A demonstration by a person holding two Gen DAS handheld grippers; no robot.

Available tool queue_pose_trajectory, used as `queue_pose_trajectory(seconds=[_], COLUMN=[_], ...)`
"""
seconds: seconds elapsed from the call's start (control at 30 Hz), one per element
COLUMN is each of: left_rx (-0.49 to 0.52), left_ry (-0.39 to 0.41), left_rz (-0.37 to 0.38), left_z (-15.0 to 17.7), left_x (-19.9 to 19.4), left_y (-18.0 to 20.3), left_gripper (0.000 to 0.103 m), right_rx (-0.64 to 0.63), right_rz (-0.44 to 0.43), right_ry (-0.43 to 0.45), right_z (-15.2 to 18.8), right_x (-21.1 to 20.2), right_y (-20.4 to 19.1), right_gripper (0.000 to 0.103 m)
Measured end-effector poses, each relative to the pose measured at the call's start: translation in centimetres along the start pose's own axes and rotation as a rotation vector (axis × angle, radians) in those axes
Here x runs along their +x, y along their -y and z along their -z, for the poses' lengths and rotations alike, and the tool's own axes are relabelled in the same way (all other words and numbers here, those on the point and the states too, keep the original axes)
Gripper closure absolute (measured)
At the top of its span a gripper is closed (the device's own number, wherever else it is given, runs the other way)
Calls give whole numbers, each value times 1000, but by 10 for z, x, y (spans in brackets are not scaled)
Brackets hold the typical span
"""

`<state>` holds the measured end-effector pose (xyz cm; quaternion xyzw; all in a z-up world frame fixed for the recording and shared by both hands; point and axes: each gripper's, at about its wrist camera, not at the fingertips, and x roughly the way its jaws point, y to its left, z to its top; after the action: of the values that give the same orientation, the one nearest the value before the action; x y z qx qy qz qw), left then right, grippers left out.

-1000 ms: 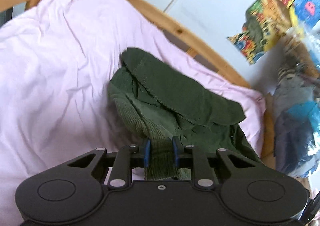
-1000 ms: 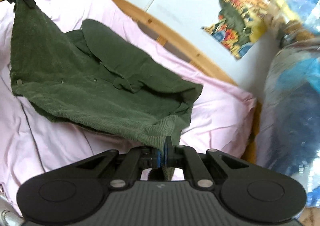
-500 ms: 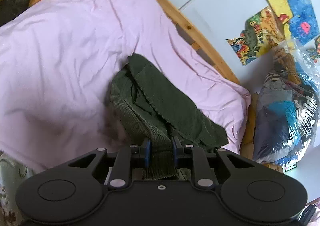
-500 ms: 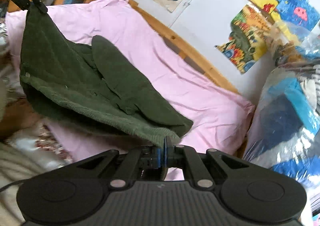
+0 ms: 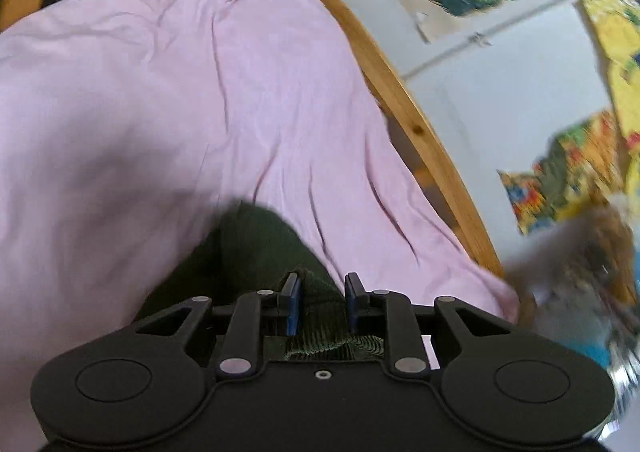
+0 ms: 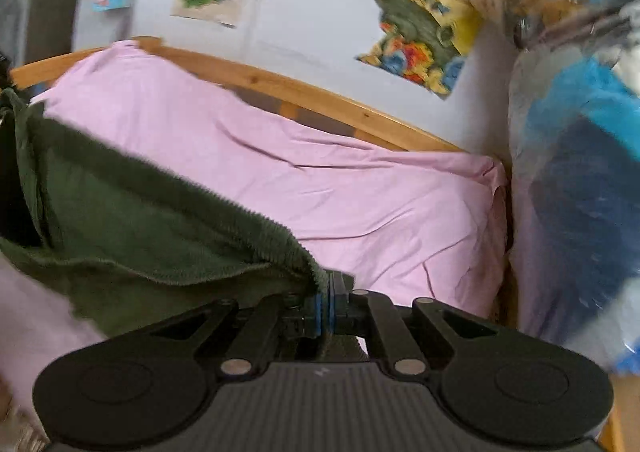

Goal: Fold large clothes

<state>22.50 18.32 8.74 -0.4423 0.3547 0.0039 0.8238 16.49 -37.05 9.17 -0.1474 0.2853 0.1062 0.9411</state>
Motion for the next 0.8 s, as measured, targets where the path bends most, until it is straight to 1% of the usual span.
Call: queue_pose_trajectory(seconds=[0.1,0.2,0.27,0.37,0.43,0.47,0.5,0.53,0.57,0.6,0.63,0.7,0.73,0.77,0.8], left_rx=[7,34,18,11,41,69,111,149,180,205,231,279,297,316,340], left_ry=[-1,-39,-63,-90,-93,-77,-56,-44,-27,-4,8,6,8,7,-3], left_rz=[-43,-103,-115,-99,-90,-94,-97,-94,-96,-101,-100,-91,-89,-93,-89], left_z=[-17,-28,-35,-44,-46,-46,-46,-46,-45,-44,-41,-34,-28,-20,-12], left_x=[49,88,109,126,129,128,125,120,113,106,100,89,83,77,72], left_y=[3,0,-8,-22,-26,-25,-24,-25,-26,-27,-29,-39,-45,-52,-58], left_gripper=[78,78,78,77,70,66,49,26,18,11,10,9,8,7,7], right_rx=[40,81,100,122,152,167,184,209,239,277,317,408,457,509,551], right_rz=[2,-6,-20,-28,-39,-42,-44,-51,-62,-72,-79,-90,-98,-117,-140], right_ry=[-41,-108,-149,-175,-175,-165,-152,-131,-111,-88,-68,-48,-42,-35,-24], right_z=[-12,-15,-13,-9,-6,-2,2,7,10,11,17,31,37,46,57], right_x=[58,114,142,166,172,171,168,164,160,159,152,140,135,128,121], right_y=[10,14,15,14,19,21,23,25,27,30,31,31,31,30,26], right_gripper=[98,98,98,96,90,83,71,61,40,29,26,14,11,7,5])
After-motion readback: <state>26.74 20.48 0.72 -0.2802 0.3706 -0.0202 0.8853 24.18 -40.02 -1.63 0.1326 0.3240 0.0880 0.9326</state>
